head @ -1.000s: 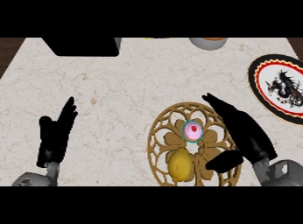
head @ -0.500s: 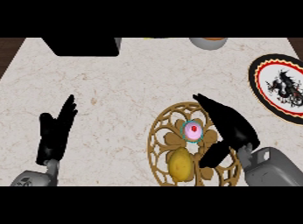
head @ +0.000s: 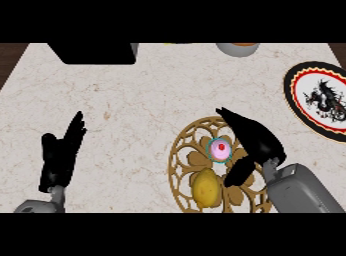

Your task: Pick the cupcake from the placemat and place it in the plate

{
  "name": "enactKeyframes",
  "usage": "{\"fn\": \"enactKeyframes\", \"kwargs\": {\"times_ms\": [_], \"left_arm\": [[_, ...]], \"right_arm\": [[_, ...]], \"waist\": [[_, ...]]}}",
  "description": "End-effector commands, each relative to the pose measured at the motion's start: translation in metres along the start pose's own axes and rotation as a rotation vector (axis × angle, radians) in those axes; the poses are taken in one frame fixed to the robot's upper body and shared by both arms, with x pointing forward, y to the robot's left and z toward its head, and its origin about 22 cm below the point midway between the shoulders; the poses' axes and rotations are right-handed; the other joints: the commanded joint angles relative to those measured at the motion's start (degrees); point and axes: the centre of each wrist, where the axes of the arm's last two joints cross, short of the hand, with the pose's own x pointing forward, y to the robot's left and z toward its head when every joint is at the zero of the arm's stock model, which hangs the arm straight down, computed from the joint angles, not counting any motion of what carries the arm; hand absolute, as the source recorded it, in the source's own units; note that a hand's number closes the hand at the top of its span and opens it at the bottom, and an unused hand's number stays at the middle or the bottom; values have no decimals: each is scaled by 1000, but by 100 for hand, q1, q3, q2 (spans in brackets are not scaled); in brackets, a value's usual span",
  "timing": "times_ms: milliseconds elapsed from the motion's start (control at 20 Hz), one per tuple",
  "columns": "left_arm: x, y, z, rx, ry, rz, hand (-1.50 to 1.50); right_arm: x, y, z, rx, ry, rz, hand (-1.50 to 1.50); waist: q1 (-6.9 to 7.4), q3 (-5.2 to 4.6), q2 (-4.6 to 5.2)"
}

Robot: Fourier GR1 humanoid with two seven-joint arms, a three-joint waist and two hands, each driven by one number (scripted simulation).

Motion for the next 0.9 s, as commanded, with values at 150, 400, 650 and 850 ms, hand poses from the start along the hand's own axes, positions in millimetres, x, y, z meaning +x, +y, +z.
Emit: {"fn": "enactKeyframes", "kwargs": {"times_ms": [150, 400, 650, 850], "left_arm": [[19, -4, -8, -7, -8, -15, 0], [7, -22, 0, -3, -3, 5, 0], [-13, 4, 0, -3, 3, -16, 0], [21, -12, -2, 12, -1, -1, 0]], "right_arm": [[-1, 17, -18, 22, 0, -9, -150], [-12, 20, -10, 34, 31, -6, -150], [0, 4, -24, 31, -5, 80, 150], [-14, 19, -21, -43, -58, 74, 150]], "waist": [[-3, 1, 0], [-12, 0, -4], [8, -1, 2], [-9, 1, -2]]}}
